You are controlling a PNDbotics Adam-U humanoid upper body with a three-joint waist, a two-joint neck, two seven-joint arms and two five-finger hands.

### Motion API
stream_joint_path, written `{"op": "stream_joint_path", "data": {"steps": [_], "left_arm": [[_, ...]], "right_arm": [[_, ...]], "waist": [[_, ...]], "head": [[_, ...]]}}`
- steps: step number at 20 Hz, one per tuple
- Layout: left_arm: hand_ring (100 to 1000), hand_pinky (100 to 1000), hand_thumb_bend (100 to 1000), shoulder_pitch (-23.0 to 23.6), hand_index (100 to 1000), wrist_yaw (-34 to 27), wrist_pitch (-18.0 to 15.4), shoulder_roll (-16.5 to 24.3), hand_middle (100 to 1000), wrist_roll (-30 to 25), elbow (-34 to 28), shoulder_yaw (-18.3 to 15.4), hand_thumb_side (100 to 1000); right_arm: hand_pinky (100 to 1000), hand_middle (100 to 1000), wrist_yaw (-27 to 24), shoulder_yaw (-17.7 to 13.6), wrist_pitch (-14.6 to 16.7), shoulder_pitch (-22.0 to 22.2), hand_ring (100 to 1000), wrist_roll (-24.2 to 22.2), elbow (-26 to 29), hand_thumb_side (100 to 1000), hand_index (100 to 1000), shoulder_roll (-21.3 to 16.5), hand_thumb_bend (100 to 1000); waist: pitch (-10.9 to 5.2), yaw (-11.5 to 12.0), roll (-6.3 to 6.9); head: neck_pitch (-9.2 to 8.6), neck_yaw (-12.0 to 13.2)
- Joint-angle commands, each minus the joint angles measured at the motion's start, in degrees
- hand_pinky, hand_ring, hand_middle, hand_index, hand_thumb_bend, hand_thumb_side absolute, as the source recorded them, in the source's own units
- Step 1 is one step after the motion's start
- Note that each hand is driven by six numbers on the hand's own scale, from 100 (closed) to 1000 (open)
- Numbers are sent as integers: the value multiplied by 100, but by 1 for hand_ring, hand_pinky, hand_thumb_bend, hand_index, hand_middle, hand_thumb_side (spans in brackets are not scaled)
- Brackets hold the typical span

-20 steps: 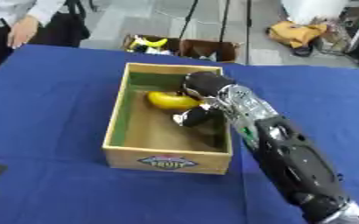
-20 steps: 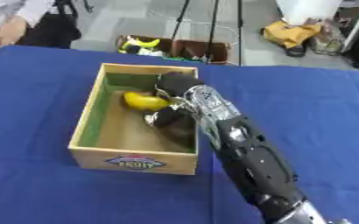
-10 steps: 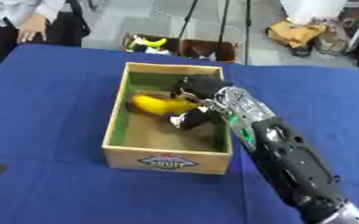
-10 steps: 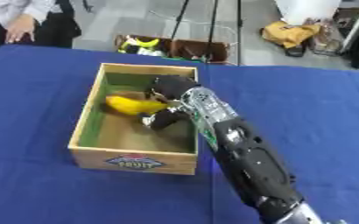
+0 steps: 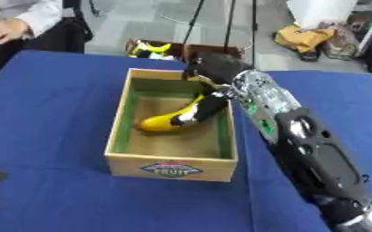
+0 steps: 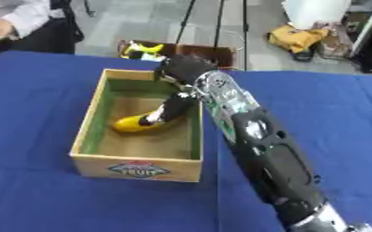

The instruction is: Pick up objects on the table and place them in the box.

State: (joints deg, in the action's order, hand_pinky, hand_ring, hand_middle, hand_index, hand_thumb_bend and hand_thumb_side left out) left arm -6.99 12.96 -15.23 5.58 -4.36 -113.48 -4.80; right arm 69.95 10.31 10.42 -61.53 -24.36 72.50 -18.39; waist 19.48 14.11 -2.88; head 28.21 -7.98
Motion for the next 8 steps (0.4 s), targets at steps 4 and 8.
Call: {"op": "stream_joint_path", "data": {"steps": [4,8], "left_arm": [[601,252,100,29,574,-15,5,108,487,37,-112,-47,953],[600,253,100,49,574,-12,-3,111,487,69,-112,-64,949]], "right_arm": [[794,661,-1264,-397,-610,118,859,277,1578,1000,803,-782,430],[774,625,-1905,-612,-1375,677,832,749,2613,1000,769,-1270,343]], "waist": [[-180,-103,87],[-210,-216,159]], "head": [[90,160],[128,287]]}}
